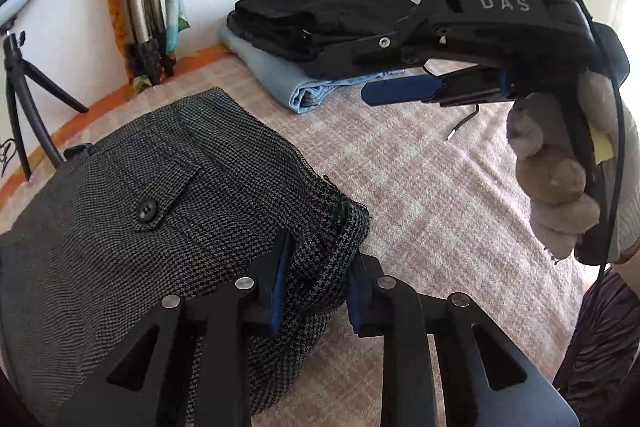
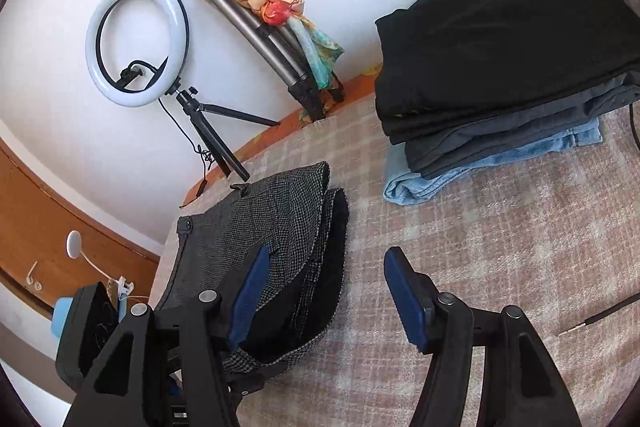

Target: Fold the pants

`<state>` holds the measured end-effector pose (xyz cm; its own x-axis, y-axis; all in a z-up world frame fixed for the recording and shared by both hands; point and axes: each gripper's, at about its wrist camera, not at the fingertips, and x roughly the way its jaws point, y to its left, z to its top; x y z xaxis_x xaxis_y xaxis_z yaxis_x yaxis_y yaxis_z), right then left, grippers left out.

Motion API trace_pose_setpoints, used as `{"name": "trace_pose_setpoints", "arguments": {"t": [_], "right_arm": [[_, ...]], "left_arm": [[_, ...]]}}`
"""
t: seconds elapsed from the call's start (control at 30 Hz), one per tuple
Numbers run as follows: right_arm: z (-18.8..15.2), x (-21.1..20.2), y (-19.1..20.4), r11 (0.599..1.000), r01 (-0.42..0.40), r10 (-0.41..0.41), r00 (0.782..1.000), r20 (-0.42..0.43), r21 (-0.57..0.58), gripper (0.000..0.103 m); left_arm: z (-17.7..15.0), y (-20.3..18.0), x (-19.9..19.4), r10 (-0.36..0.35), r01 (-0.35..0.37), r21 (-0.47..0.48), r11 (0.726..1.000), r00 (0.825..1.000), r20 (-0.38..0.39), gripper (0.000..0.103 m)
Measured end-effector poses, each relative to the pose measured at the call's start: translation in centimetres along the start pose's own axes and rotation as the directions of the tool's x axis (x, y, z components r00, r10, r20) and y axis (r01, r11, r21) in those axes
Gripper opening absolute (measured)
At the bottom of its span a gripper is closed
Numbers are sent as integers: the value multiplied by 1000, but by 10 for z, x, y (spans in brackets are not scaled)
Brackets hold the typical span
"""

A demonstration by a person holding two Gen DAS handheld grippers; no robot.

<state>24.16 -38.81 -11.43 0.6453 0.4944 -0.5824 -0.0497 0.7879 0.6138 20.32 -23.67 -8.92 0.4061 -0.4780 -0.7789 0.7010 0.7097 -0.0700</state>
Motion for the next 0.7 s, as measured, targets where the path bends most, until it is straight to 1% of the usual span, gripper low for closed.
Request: {"name": "trace_pose_setpoints", "arguments": {"t": [0.07, 0.13, 0.2, 0.27, 0.3, 0.47, 0.53, 0.57, 0.6, 0.67, 0.7], "right_arm": [[0, 16, 0, 1000, -18, 18, 999, -40, 13, 66], [1, 31, -4, 998, -37, 42, 997, -69, 60, 67], [3, 44, -11, 989, -69, 81, 993, -89, 127, 68], [5, 54, -19, 973, -120, 142, 985, -100, 195, 70], [6, 58, -21, 968, -134, 159, 982, -106, 212, 70], [8, 81, -17, 980, -72, 101, 983, -152, 187, 71], [10, 83, -17, 979, -87, 113, 984, -135, 183, 71], [11, 83, -18, 977, -98, 124, 983, -133, 188, 64], [11, 85, -18, 973, -117, 145, 980, -134, 198, 49], [9, 94, -20, 961, -154, 193, 969, -154, 231, 34], [7, 96, -21, 959, -154, 193, 970, -151, 239, 23]], "left_arm": [[-3, 0, -3, -5, 5, -6, 1000, 1000, 15, 22], [-6, -1, -2, -13, 14, -16, 1000, 1000, 23, 22], [-7, 0, -1, -28, 29, -38, 999, 999, 33, 22], [-9, 3, 0, -38, 40, -50, 998, 998, 41, 22], [-11, 4, 0, -42, 45, -55, 998, 998, 44, 22], [-12, 4, -4, -46, 49, -52, 997, 997, 61, 22], [-12, 5, -5, -52, 56, -59, 997, 996, 67, 22], [-12, 5, -7, -56, 61, -63, 996, 996, 70, 22], [-12, 6, -8, -59, 64, -66, 996, 996, 74, 22], [-11, 7, -10, -67, 73, -74, 995, 995, 80, 22], [-11, 7, -11, -71, 77, -80, 994, 994, 83, 22]]}}
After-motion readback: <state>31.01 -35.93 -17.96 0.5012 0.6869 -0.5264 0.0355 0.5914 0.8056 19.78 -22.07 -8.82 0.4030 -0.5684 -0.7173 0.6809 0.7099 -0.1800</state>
